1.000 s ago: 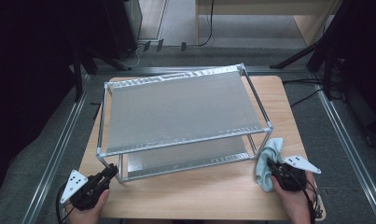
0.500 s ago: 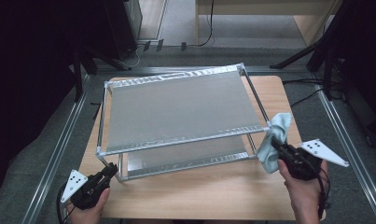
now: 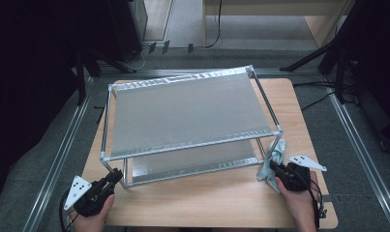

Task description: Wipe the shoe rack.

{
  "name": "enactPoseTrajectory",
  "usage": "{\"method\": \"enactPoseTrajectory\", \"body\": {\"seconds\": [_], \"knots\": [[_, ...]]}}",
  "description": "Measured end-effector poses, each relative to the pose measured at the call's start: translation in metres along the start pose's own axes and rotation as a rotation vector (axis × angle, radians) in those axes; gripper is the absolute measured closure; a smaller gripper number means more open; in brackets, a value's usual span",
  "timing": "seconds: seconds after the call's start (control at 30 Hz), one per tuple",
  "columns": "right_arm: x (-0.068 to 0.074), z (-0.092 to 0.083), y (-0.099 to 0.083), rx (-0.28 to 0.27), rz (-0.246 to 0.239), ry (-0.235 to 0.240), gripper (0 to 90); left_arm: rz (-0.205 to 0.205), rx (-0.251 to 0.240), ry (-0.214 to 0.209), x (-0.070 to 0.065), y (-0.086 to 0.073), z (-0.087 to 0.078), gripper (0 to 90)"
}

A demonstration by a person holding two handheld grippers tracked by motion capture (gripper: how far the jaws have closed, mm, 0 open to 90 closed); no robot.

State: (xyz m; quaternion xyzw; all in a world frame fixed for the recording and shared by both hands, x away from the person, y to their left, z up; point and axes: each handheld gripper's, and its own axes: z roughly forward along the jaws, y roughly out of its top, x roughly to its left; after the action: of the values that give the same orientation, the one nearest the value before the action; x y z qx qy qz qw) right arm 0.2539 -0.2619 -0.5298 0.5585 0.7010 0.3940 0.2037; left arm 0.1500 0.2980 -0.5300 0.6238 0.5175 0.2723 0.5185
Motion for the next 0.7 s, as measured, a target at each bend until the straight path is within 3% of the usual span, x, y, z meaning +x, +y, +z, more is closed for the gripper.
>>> {"method": "enactPoseTrajectory", "body": {"seconds": [0.07, 0.17, 0.43, 0.53, 0.7], "knots": [[0.005, -0.01, 0.007, -0.061, 0.03, -0.005, 81.2, 0.004, 0.0, 0.0, -0.002, 0.0, 0.001, 78.4], [0.014, -0.023, 0.017, -0.129, 0.033, -0.002, 80.7, 0.015, 0.004, 0.004, -0.005, 0.0, 0.002, 78.7], [0.042, -0.063, 0.04, -0.342, -0.051, 0.02, 80.1, 0.012, 0.002, -0.002, -0.005, 0.0, 0.002, 78.7], [0.045, -0.061, 0.039, -0.34, -0.079, 0.039, 79.5, 0.013, 0.002, -0.006, -0.005, 0.0, 0.002, 78.6], [0.034, -0.029, 0.023, -0.204, -0.035, 0.072, 79.5, 0.018, 0.003, -0.01, -0.006, 0.0, 0.003, 78.7]]}}
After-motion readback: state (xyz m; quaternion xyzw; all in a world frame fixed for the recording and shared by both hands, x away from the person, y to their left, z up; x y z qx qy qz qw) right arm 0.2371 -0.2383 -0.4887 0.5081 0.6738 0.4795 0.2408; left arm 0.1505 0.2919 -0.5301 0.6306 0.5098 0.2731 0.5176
